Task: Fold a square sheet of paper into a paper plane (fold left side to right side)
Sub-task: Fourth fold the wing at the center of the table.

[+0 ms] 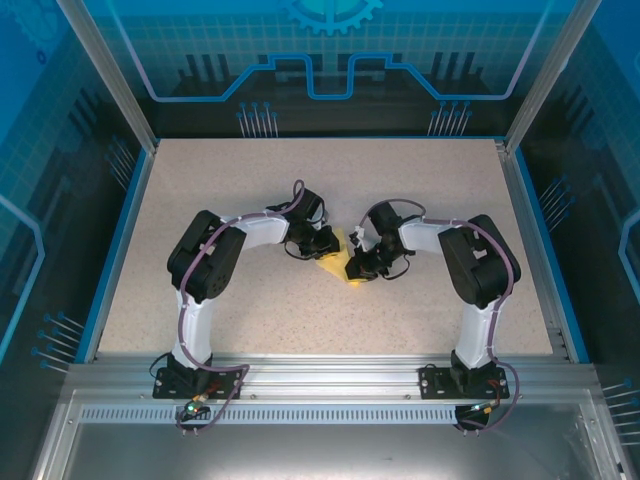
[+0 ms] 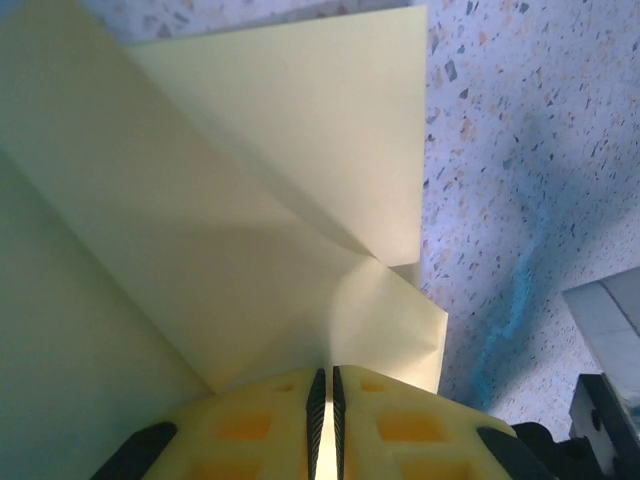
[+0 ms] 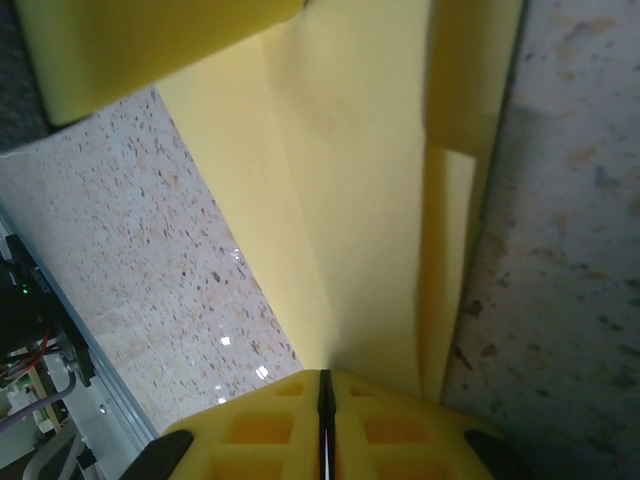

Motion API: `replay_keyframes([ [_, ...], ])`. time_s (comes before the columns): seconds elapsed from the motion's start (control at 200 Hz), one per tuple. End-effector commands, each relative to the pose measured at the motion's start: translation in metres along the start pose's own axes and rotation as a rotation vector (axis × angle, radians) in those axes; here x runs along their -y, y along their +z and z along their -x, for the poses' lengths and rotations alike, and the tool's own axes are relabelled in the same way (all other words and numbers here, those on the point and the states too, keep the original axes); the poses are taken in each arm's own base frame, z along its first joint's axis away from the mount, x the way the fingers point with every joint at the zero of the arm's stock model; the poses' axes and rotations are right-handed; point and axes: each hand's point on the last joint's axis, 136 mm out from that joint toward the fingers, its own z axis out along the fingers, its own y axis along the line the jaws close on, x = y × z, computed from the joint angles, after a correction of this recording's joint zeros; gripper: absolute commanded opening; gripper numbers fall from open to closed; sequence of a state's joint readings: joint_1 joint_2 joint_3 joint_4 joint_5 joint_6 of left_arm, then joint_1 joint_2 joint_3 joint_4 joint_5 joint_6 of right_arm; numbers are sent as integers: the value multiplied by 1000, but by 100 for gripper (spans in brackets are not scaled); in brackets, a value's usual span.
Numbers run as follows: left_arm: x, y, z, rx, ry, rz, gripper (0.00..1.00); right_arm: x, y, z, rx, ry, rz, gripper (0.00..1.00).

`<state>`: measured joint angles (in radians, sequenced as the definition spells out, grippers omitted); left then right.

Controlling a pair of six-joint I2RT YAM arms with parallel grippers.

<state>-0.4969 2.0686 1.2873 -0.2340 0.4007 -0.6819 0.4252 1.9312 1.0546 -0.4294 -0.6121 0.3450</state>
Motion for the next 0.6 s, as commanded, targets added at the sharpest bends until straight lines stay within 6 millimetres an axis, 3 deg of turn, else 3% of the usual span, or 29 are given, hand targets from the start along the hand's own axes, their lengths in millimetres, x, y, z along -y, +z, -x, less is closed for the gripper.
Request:
replay_keyframes([
  [0.0, -38, -3, -8, -7, -64, 132, 17, 34, 7, -23, -66, 103, -102, 10],
  [0.21, -3, -37, 0, 66, 9, 47, 22, 55, 17, -42, -101, 167, -120, 5],
  [0.345, 19, -61, -8, 97, 54, -20, 23, 59, 19, -44, -104, 179, -119, 3],
  [0.43, 27, -62, -21, 74, 78, -43, 23, 58, 19, -42, -100, 175, -116, 3],
  [0.595, 36, -41, -44, 3, 93, -73, 22, 58, 20, -39, -101, 170, -113, 2],
])
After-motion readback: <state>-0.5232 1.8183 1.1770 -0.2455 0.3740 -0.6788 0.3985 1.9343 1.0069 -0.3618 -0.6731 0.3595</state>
